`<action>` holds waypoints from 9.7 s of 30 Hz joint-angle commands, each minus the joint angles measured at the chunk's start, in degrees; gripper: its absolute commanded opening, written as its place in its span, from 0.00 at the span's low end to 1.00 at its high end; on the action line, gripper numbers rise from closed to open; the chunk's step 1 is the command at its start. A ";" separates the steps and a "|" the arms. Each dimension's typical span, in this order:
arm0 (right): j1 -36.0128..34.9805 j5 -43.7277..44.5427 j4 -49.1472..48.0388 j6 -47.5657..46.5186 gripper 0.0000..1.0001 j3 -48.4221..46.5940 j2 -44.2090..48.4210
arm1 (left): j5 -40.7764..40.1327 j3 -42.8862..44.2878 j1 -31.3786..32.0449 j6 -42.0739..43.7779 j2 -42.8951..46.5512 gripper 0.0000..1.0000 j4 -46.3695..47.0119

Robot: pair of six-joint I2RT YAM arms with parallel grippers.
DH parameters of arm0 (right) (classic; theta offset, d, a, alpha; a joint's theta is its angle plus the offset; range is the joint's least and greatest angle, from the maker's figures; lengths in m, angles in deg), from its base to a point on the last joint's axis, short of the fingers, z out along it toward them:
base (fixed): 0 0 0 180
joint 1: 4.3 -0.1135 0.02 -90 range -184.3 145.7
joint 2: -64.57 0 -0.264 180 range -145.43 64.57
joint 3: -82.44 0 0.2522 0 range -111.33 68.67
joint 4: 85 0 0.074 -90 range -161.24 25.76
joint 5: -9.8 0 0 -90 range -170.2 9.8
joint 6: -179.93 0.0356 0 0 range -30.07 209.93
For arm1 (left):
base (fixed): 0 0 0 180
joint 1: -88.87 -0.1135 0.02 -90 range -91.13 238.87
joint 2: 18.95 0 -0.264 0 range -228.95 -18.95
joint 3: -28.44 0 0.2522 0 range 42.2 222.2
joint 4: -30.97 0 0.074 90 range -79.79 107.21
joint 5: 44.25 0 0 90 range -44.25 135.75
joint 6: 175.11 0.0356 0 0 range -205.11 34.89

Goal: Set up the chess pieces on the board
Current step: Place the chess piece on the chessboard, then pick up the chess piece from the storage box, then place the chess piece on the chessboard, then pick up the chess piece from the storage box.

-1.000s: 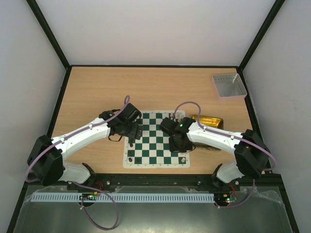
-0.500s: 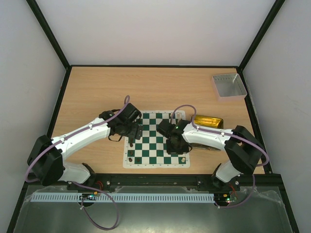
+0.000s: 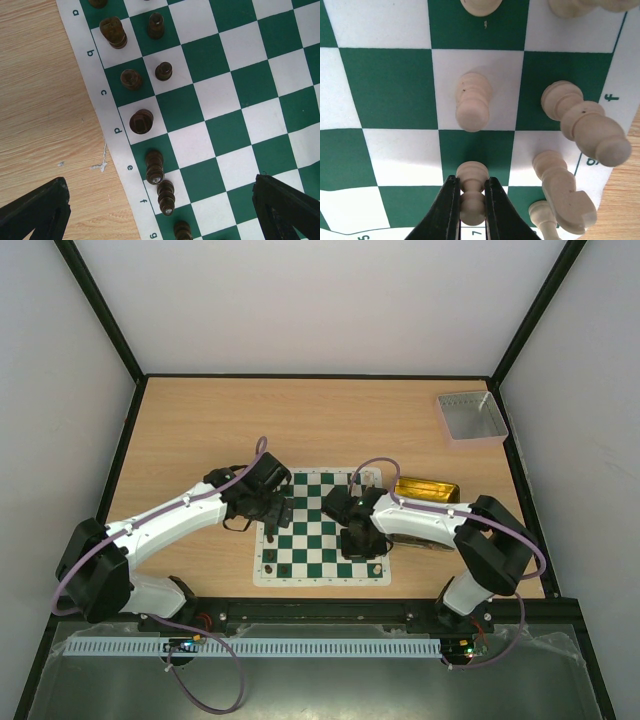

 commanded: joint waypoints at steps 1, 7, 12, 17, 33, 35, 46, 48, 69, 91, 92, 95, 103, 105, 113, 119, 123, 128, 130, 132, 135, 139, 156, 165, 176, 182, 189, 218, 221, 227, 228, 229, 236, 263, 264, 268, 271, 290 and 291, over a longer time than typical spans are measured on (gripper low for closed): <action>-0.35 0.66 0.13 -0.35 0.07 -0.31 -0.50 | -0.37 -0.46 0.19 0.47 -0.09 0.99 -0.23; -0.41 0.70 0.29 -0.36 0.08 -0.51 -0.63 | -0.37 -0.46 0.19 0.47 -0.02 0.99 -0.25; -0.40 0.93 0.29 -0.27 0.08 -0.55 -0.68 | -0.37 -0.48 0.17 0.47 0.01 0.99 -0.23; -0.36 0.97 0.33 -0.27 0.11 -0.49 -0.76 | -0.37 -0.46 0.20 0.51 -0.01 0.99 -0.21; -0.41 0.73 0.13 -0.36 0.20 -0.65 -0.75 | -0.28 -0.49 0.20 0.51 0.17 0.99 -0.12; -0.40 0.98 0.57 -0.44 0.22 -0.99 -0.71 | -0.28 -0.51 0.20 0.53 0.18 0.99 -0.12; -0.36 2.27 3.85 -1.62 0.24 -4.34 -0.41 | -0.09 -0.44 0.20 0.58 0.31 0.99 -0.05; -0.40 2.68 5.14 -1.78 0.24 -5.25 -0.27 | -0.11 -0.53 0.18 0.60 0.31 0.99 -0.03; 22.11 13.88 19.30 -5.87 0.24 -13.42 9.58 | 0.67 -0.75 0.25 0.73 0.83 0.99 0.23; 53.09 1.90 4.11 -7.61 0.25 2.85 11.66 | 0.79 -0.66 0.37 0.74 0.45 0.99 0.06; 53.42 2.27 3.73 -7.76 0.25 3.18 11.48 | 0.77 -0.66 0.31 0.74 0.44 0.99 0.05; 54.84 2.37 2.57 -8.29 0.26 4.29 10.82 | 0.77 -0.66 0.35 0.73 0.36 0.99 0.05; 56.72 3.35 0.35 -9.29 0.26 5.08 8.63 | 0.64 -0.66 0.36 0.73 0.29 0.99 0.06; 57.19 3.77 -0.21 -9.50 0.26 5.17 8.14 | 0.60 -0.66 0.34 0.71 0.25 0.99 0.06; 58.13 4.08 -2.72 -9.92 0.24 4.87 5.08 | 0.68 -0.66 0.37 0.73 -0.06 0.99 0.05; 58.13 3.69 -3.09 -10.28 0.19 4.90 4.23 | 0.61 -0.67 0.37 0.70 -0.23 0.99 0.15; 58.13 3.36 -3.27 -10.35 0.14 6.03 4.70 | 0.51 -0.70 0.36 0.71 -0.27 0.99 0.23; 58.13 2.94 -2.82 -10.55 0.06 6.96 5.87 | 0.51 -0.76 0.33 0.78 -0.32 0.99 0.41; 58.13 3.30 -1.86 -10.60 0.05 6.44 6.98 | 0.51 -0.75 0.37 0.73 -0.37 0.99 0.34; 58.06 4.14 -0.25 -10.76 0.05 5.48 8.38 | 0.51 -0.75 0.33 0.74 -0.28 0.99 0.38; 57.60 6.70 2.70 -10.53 0.05 3.75 10.69 | 0.59 -0.75 0.37 0.75 -0.30 0.99 0.32; 54.76 8.34 4.66 -8.80 0.04 3.44 15.39 | 0.72 -0.71 0.37 0.74 -0.38 0.99 0.23; 19.68 4.67 15.42 -5.23 0.05 -6.55 19.77 | 0.73 -0.08 0.80 0.92 -2.35 0.99 -0.04; 0.38 1.00 8.96 0.91 0.05 -2.02 12.81 | 0.08 -0.09 0.81 0.74 -2.02 0.99 -0.25; -1.25 -2.79 0.89 2.84 0.06 5.81 11.35 | -0.54 -0.31 0.81 0.38 -0.40 0.99 -0.41; -1.79 -2.80 -0.69 2.66 0.06 5.78 8.93 | -0.68 -0.31 0.72 0.29 0.46 0.99 -0.25; -2.70 -0.64 -0.21 2.56 0.06 4.37 5.51 | -0.81 -0.36 0.61 0.30 0.81 0.99 -0.21; -3.49 -1.34 -0.89 1.31 0.07 2.85 2.18 | -0.81 -0.35 0.64 0.29 0.16 0.99 -0.30; -3.63 -1.57 -0.98 1.23 0.09 2.85 1.94 | -0.77 -0.34 0.59 0.31 0.15 0.99 -0.29; -3.58 -1.92 -0.92 1.17 0.18 3.00 1.76 | -0.72 -0.36 0.59 0.38 0.05 0.99 -0.29; -3.58 -1.97 -0.98 1.14 0.18 3.02 1.63 | -0.74 -0.37 0.63 0.38 0.02 0.99 -0.29; -3.58 -2.02 -0.98 1.14 0.19 3.00 1.63 | -0.73 -0.37 0.57 0.38 0.00 0.99 -0.29; -3.58 -2.51 -1.19 0.79 0.21 3.12 1.58 | -0.64 -0.40 0.64 0.38 -0.12 0.99 -0.29; 2.45 9.48 17.06 -4.06 0.32 -11.77 8.22 | 0.34 3.57 0.64 -0.01 5.66 0.99 -5.13; 4.63 9.33 16.83 -4.06 0.32 -12.30 8.83 | 1.32 3.75 0.64 0.39 6.60 0.99 -5.44; 14.61 7.15 15.67 -5.76 0.32 -14.82 8.55 | 4.12 3.79 0.76 0.14 9.37 0.99 -7.15; 19.63 9.10 15.65 -8.32 0.32 -17.56 6.84 | 2.90 1.64 0.83 -0.22 11.82 0.99 -6.86; 41.22 4.95 -2.43 -8.71 0.31 -8.43 0.95 | -4.82 15.33 0.89 1.12 -3.36 0.99 -13.51; 41.24 4.82 -2.86 -8.60 0.31 -8.50 0.52 | -5.88 15.29 0.88 1.55 -3.53 0.98 -13.48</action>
